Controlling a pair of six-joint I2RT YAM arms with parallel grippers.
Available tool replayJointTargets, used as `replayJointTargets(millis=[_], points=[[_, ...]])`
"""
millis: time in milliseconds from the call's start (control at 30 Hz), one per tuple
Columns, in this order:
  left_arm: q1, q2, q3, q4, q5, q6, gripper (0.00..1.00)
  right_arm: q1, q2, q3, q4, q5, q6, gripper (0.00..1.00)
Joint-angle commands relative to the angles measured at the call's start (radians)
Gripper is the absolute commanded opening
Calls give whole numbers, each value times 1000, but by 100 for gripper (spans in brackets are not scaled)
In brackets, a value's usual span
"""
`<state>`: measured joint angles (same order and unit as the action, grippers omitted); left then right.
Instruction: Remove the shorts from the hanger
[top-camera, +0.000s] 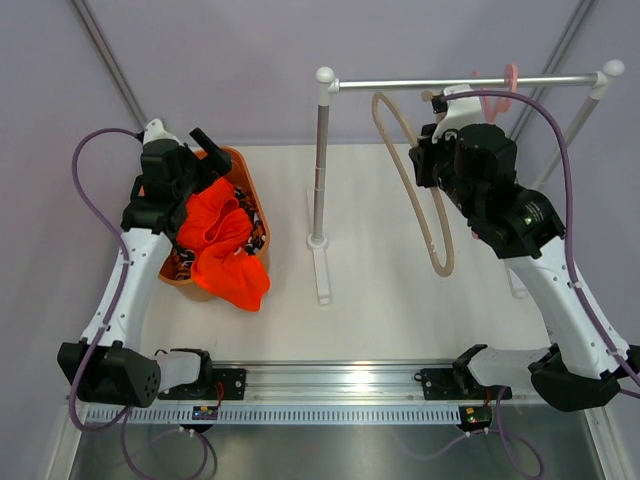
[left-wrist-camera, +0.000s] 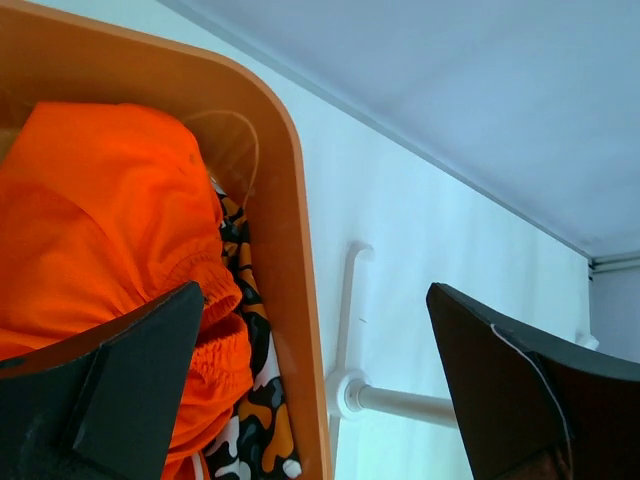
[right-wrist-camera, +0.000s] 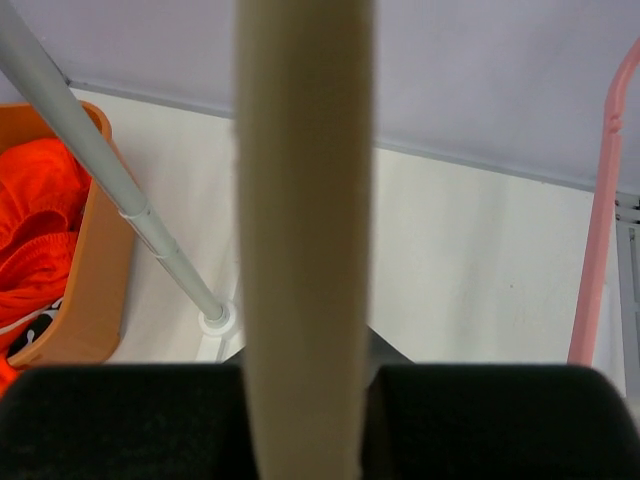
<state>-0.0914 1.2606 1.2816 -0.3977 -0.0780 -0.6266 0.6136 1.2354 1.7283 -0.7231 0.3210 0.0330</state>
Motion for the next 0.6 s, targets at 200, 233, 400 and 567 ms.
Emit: replayJointTargets(millis=[200,233,400,567], points=[[1,-185,-33,16,113,61,99,-80,90,134,82,-34,-25,0],[1,-194,-36,14,127,65,99,-84,99,154,83,-39,-27,0],[1,-268,-50,-4,144,88,99,-113,170,226,79,-68,-53,0],[1,-314,-64,-24,147,122,99,-132,242,272,79,-99,-47,0]])
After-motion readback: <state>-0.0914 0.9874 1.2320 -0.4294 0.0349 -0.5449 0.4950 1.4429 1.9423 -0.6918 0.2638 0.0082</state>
